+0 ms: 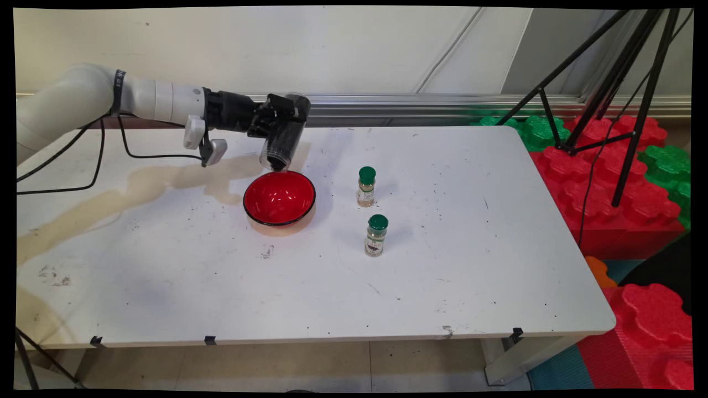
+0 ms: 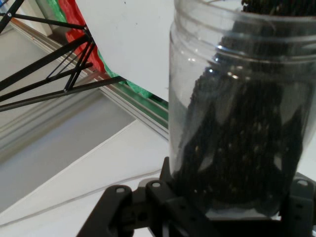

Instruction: Pour the black seasoning powder in the red bowl

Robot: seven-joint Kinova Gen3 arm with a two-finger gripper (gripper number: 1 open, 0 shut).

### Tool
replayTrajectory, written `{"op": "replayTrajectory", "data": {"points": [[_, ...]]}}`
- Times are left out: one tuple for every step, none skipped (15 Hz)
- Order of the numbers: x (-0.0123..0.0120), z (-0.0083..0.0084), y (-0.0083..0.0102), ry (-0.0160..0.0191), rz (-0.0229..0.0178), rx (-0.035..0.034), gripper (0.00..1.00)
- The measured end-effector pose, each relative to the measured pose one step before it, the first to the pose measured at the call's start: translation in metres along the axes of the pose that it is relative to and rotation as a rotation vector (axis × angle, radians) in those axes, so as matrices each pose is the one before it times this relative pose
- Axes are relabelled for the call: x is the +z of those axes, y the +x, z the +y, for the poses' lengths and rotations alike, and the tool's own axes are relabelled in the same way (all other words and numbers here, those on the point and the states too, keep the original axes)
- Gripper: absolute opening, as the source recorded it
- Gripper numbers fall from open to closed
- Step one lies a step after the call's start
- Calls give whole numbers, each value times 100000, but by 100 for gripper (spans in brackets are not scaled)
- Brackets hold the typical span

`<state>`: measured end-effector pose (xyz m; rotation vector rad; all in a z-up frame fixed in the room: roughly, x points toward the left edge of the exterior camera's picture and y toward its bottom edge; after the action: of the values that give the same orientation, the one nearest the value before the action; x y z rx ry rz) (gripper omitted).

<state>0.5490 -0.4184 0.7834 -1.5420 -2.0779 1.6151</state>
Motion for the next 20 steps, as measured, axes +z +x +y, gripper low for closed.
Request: {"op": "replayTrajectory", "data": {"points": [[14,-72,-14,242,-164,746,0],[1,-40,-2,138,-101,552,0],[12,-62,3,217,-121,860,0],[13,-70,-2,241,-146,846,0],[3,-59,5,217,-124,877,0],[-5,-44,14,160,-71,668,0],[-21,-18,14,89,-60,393,0],[-23,-42,14,188,-82,717,0],[-27,-13,2,102,-68,575,0],[-45,6,15,51,-60,442,0],[-41,-3,12,75,-61,505,0],[-41,-2,21,83,-39,439,0],[-24,-9,12,78,-31,351,0],[-29,-10,20,99,-60,360,0],[-26,-15,25,103,-36,414,0],[-41,-14,23,84,-62,370,0],[-30,-19,28,92,-26,367,0],[-21,-15,33,80,-11,394,0],[-25,-17,29,69,-29,327,0],[-22,-17,26,54,-15,229,0]]}}
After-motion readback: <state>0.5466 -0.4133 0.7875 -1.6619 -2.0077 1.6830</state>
